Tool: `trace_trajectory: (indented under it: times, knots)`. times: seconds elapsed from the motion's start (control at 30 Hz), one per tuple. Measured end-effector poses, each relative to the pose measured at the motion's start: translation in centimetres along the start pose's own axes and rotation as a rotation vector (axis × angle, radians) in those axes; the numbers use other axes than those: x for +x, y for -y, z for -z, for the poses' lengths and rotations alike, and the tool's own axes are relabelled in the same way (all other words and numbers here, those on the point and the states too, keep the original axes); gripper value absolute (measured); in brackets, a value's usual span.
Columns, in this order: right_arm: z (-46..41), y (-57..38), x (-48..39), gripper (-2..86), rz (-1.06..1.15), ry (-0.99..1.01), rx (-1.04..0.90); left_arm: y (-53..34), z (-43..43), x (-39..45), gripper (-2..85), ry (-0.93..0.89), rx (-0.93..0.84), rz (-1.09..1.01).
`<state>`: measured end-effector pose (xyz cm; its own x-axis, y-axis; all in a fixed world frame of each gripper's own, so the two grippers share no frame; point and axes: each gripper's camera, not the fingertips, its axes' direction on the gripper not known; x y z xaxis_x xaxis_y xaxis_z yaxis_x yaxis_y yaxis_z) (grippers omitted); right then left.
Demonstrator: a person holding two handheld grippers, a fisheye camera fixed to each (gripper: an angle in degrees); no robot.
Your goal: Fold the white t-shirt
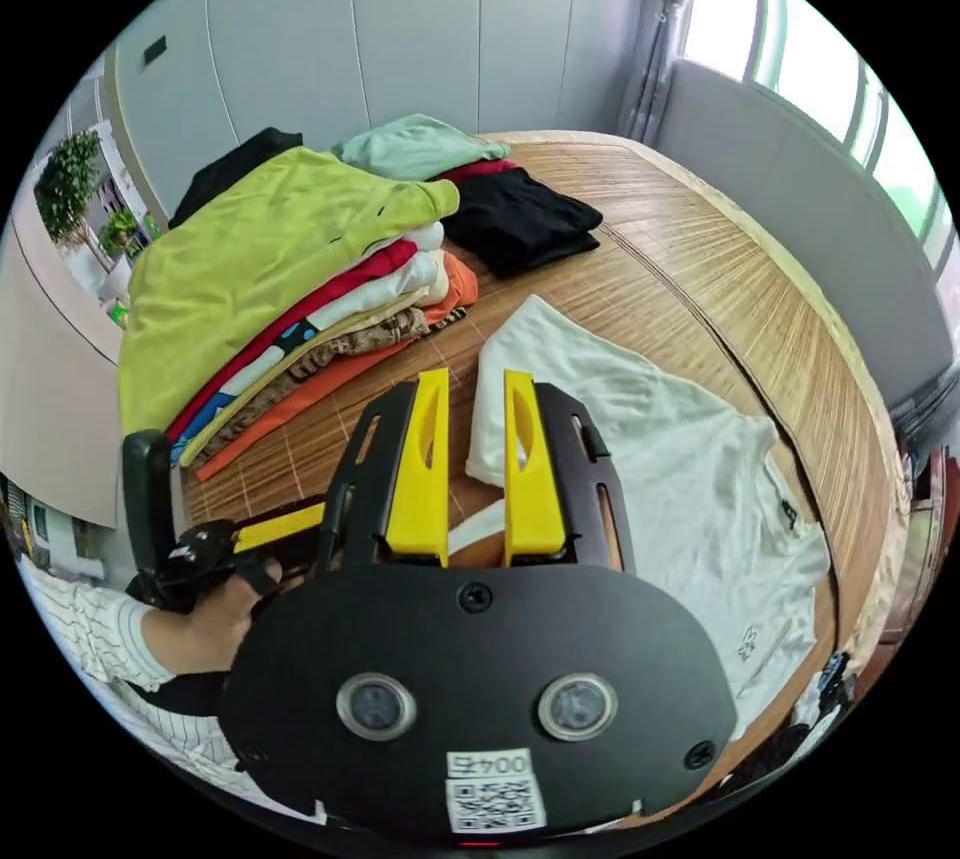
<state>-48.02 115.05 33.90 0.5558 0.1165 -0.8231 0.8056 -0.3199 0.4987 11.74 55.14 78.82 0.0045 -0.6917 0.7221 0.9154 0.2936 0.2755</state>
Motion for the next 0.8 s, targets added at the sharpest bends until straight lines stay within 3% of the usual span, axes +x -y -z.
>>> trace_trajectory:
  times: [0.17, 0.33, 0.4, 0.5, 0.67, 0.8]
  knots:
    - [-9.0, 6.5, -7.2, 9.5, 0.207, -0.269, -0.175, 1.2, 1.2, -4.0, 0.3, -0.049, -0.038, 0.075]
    - [-13.5, 8.5, -6.8, 1.7, 0.182, -0.421, -0.332, 2.6, 1.5, -4.8, 0.3, -0.089, -0.038, 0.087]
    - [-13.0, 8.9, -5.7, 0.7, 0.128, -0.403, -0.297, 2.7, 1.3, -4.9, 0.2, -0.09, -0.035, 0.1]
    - [-9.0, 9.2, -0.5, 0.4, -0.155, -0.134, -0.162, 2.6, 0.7, -5.3, 0.2, -0.112, -0.03, 0.132]
    - [-6.2, -1.6, 15.8, 3.3, -0.805, 0.608, 0.231, 2.3, -0.7, -4.9, 0.3, -0.135, -0.046, 0.147]
    - [-8.9, -8.2, 19.9, 10.0, -0.971, 0.677, 0.196, 2.0, -2.4, -4.6, 0.3, -0.138, -0.073, 0.161]
